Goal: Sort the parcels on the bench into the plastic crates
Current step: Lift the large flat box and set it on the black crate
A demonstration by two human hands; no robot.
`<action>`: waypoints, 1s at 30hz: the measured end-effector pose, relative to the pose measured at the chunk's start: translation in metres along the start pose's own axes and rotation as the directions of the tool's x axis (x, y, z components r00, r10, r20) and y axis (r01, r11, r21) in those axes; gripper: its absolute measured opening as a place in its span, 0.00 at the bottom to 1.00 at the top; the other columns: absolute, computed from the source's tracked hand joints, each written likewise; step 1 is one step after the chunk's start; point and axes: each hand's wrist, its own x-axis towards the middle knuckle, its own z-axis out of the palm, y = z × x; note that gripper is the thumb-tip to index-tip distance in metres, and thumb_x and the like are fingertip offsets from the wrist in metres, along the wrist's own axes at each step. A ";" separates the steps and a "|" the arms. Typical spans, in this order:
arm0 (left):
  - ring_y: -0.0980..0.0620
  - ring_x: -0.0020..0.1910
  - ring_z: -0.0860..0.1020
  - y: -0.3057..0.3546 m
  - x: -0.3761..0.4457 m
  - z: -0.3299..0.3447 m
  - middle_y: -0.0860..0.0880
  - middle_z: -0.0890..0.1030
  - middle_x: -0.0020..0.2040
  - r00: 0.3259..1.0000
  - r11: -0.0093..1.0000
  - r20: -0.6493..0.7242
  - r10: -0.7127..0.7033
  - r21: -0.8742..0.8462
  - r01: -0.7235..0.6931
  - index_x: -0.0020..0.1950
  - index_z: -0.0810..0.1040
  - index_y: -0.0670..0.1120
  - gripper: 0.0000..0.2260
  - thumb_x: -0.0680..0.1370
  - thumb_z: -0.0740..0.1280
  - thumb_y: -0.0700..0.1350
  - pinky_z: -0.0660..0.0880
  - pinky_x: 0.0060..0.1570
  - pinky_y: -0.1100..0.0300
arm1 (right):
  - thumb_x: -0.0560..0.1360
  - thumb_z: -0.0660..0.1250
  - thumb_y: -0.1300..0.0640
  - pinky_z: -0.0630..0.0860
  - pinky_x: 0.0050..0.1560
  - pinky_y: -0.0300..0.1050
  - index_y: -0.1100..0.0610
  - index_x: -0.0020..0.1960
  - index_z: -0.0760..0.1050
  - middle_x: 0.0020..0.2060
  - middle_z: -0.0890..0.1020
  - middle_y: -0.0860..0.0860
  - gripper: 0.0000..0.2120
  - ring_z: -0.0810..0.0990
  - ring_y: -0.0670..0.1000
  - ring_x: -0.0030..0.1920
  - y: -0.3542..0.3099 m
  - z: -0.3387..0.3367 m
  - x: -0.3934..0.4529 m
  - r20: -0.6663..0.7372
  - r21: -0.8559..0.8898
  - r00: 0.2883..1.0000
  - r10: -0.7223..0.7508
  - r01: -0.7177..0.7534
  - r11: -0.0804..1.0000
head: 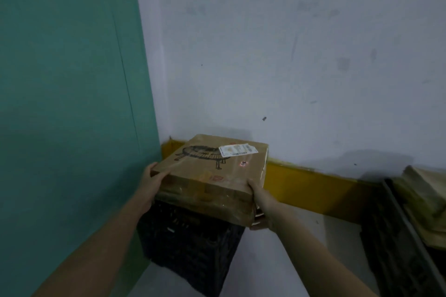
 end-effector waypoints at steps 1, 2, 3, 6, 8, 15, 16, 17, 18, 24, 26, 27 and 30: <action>0.43 0.58 0.76 -0.007 0.007 -0.004 0.44 0.72 0.67 1.000 1.000 0.003 -0.007 0.028 0.007 0.75 0.66 0.51 0.27 0.78 0.71 0.49 0.76 0.51 0.51 | 0.75 0.56 0.28 0.77 0.34 0.48 0.52 0.77 0.57 0.64 0.75 0.59 0.39 0.79 0.60 0.52 0.003 0.010 0.005 -0.002 -0.006 1.000 0.005 -0.005 1.000; 0.43 0.58 0.76 -0.014 0.013 -0.008 0.44 0.72 0.67 1.000 0.998 0.003 -0.006 0.057 0.006 0.75 0.66 0.50 0.26 0.78 0.70 0.48 0.75 0.50 0.52 | 0.76 0.56 0.29 0.77 0.40 0.50 0.52 0.78 0.55 0.67 0.73 0.59 0.40 0.78 0.61 0.57 0.006 0.020 0.010 -0.022 -0.012 1.000 -0.004 0.004 1.000; 0.43 0.57 0.75 -0.022 0.018 -0.011 0.43 0.72 0.68 1.000 0.996 0.001 -0.006 0.084 0.006 0.75 0.66 0.49 0.26 0.79 0.70 0.47 0.74 0.49 0.53 | 0.76 0.55 0.29 0.76 0.47 0.52 0.53 0.78 0.53 0.70 0.70 0.59 0.40 0.75 0.62 0.62 0.008 0.030 0.013 -0.053 -0.028 0.998 -0.030 0.029 0.999; 0.43 0.58 0.75 -0.042 0.032 -0.017 0.42 0.72 0.69 0.998 0.987 0.016 -0.062 0.151 0.059 0.75 0.66 0.47 0.25 0.80 0.68 0.48 0.75 0.47 0.53 | 0.65 0.54 0.23 0.73 0.63 0.61 0.52 0.74 0.56 0.70 0.69 0.58 0.47 0.72 0.63 0.64 0.009 0.052 0.022 -0.160 -0.085 0.982 -0.096 0.084 0.993; 0.42 0.62 0.75 -0.048 0.044 -0.021 0.42 0.72 0.70 0.998 0.987 0.032 -0.054 0.154 0.049 0.75 0.66 0.47 0.24 0.80 0.68 0.48 0.74 0.55 0.51 | 0.63 0.54 0.22 0.73 0.64 0.64 0.51 0.68 0.58 0.68 0.69 0.59 0.44 0.73 0.63 0.63 0.009 0.060 0.030 -0.182 -0.083 0.978 -0.101 0.087 0.993; 0.39 0.68 0.69 -0.056 0.048 0.000 0.37 0.66 0.73 0.998 0.866 -0.012 0.060 0.498 -0.046 0.76 0.68 0.44 0.21 0.85 0.54 0.50 0.66 0.70 0.47 | 0.72 0.60 0.28 0.74 0.61 0.63 0.49 0.56 0.60 0.62 0.69 0.57 0.28 0.73 0.61 0.57 0.008 0.071 0.034 -0.298 -0.029 0.947 -0.116 0.112 0.993; 0.39 0.68 0.68 -0.056 0.043 0.002 0.37 0.66 0.72 0.993 0.791 -0.022 0.120 0.606 -0.082 0.73 0.71 0.44 0.20 0.85 0.52 0.50 0.66 0.69 0.46 | 0.70 0.60 0.27 0.74 0.61 0.63 0.48 0.58 0.59 0.63 0.68 0.57 0.29 0.73 0.61 0.58 0.007 0.073 0.032 -0.308 -0.025 0.945 -0.111 0.109 0.994; 0.39 0.70 0.65 -0.059 0.040 0.005 0.39 0.66 0.72 0.981 0.712 -0.006 0.196 0.689 -0.138 0.70 0.74 0.44 0.20 0.86 0.51 0.49 0.66 0.68 0.46 | 0.68 0.59 0.26 0.75 0.61 0.64 0.48 0.60 0.59 0.63 0.67 0.56 0.32 0.72 0.61 0.59 0.008 0.076 0.031 -0.313 -0.028 0.944 -0.105 0.101 0.994; 0.41 0.71 0.64 -0.062 0.038 0.008 0.41 0.66 0.73 0.964 0.651 0.056 0.262 0.727 -0.219 0.68 0.76 0.45 0.19 0.86 0.51 0.49 0.66 0.68 0.46 | 0.66 0.59 0.25 0.75 0.61 0.64 0.48 0.62 0.60 0.63 0.67 0.56 0.36 0.71 0.61 0.60 0.010 0.078 0.028 -0.319 -0.043 0.942 -0.104 0.096 0.995; 0.46 0.75 0.61 -0.082 0.037 0.023 0.52 0.68 0.75 0.945 0.644 0.270 0.187 0.692 -0.325 0.72 0.71 0.55 0.27 0.82 0.43 0.64 0.56 0.75 0.47 | 0.71 0.63 0.28 0.73 0.63 0.62 0.51 0.71 0.58 0.63 0.64 0.54 0.39 0.69 0.60 0.62 0.019 0.072 0.026 -0.305 -0.105 0.943 -0.136 0.108 0.989; 0.46 0.75 0.60 -0.079 0.032 0.022 0.51 0.67 0.75 0.950 0.665 0.259 0.176 0.680 -0.309 0.72 0.70 0.54 0.25 0.83 0.45 0.62 0.56 0.74 0.47 | 0.71 0.65 0.29 0.75 0.62 0.63 0.51 0.71 0.57 0.64 0.64 0.54 0.39 0.70 0.60 0.62 0.017 0.069 0.027 -0.285 -0.054 0.951 -0.118 0.107 0.993; 0.45 0.75 0.59 -0.076 0.029 0.022 0.51 0.67 0.76 0.950 0.671 0.265 0.165 0.675 -0.305 0.72 0.70 0.54 0.23 0.84 0.46 0.60 0.57 0.74 0.47 | 0.70 0.66 0.30 0.76 0.61 0.63 0.50 0.71 0.56 0.65 0.64 0.54 0.39 0.71 0.60 0.61 0.016 0.069 0.028 -0.280 -0.026 0.954 -0.111 0.108 0.994; 0.44 0.77 0.55 -0.067 0.022 0.023 0.47 0.61 0.77 0.976 0.760 0.200 0.089 0.619 -0.196 0.74 0.67 0.52 0.22 0.83 0.52 0.60 0.56 0.74 0.45 | 0.68 0.69 0.32 0.78 0.56 0.60 0.46 0.72 0.55 0.68 0.66 0.55 0.40 0.73 0.59 0.59 0.016 0.072 0.027 -0.297 0.045 0.947 -0.124 0.143 0.989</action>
